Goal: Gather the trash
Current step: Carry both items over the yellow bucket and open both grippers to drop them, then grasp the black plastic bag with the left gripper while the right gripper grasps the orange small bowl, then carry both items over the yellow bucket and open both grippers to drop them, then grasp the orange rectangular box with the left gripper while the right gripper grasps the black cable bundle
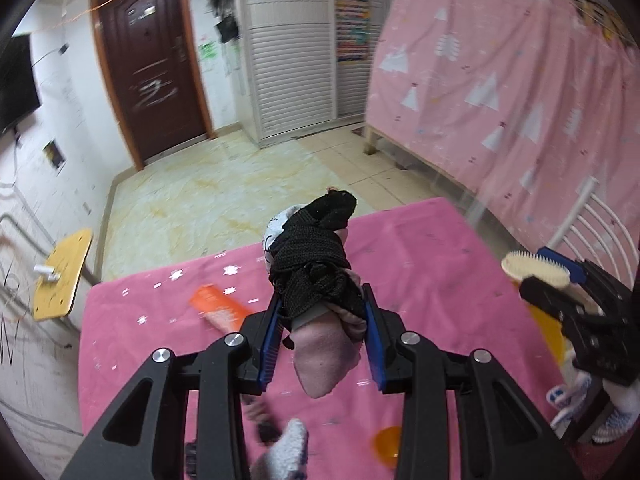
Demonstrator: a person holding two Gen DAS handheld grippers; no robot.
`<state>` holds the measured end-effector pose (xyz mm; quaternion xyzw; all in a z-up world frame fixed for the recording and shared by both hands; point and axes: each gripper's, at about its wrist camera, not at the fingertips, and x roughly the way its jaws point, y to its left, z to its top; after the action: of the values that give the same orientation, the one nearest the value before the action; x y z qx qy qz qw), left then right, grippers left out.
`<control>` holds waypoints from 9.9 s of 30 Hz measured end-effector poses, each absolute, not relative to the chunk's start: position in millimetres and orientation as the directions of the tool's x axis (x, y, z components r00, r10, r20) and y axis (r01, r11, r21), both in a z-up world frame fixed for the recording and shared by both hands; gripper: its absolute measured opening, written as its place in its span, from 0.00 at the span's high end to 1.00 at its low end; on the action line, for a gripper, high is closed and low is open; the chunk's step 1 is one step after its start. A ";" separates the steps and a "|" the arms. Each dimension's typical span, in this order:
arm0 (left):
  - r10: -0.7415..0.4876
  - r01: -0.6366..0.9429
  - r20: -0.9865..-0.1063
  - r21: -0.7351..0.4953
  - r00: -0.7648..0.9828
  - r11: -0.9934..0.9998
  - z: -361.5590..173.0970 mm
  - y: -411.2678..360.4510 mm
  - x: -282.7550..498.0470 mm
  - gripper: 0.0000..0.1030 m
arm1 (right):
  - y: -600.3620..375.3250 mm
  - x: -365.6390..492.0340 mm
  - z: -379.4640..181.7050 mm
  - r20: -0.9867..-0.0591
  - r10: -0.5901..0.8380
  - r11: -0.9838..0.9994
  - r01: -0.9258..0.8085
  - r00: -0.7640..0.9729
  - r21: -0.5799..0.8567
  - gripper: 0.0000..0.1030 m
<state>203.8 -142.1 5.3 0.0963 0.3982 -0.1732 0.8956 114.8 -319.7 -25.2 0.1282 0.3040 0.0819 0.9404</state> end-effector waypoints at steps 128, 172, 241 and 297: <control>-0.153 0.232 -0.849 -0.037 0.506 0.972 -104.1 2.2 164.5 0.53 | -151.8 95.6 -85.9 -0.753 0.338 0.927 -0.339 0.565 0.162 0.23; -0.217 0.334 -0.752 0.005 0.623 0.942 -30.1 -65.0 147.0 0.76 | -248.6 85.5 -42.9 -0.614 0.275 0.961 -0.186 0.740 0.207 0.61; -0.432 0.693 -0.813 -0.050 0.389 0.719 -36.6 -352.2 125.8 0.40 | -467.4 29.2 -64.6 -0.556 0.028 0.920 0.196 0.831 0.339 0.41; -0.146 0.032 -0.896 -0.146 0.419 0.989 -101.4 -41.9 299.4 0.39 | -224.2 136.6 -58.2 -0.664 0.320 0.947 -0.238 0.676 0.215 0.32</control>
<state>299.4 -41.9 -101.4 -0.0532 0.5365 -0.0528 0.8406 136.6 -224.2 -58.2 0.0552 0.3724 0.1528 0.9137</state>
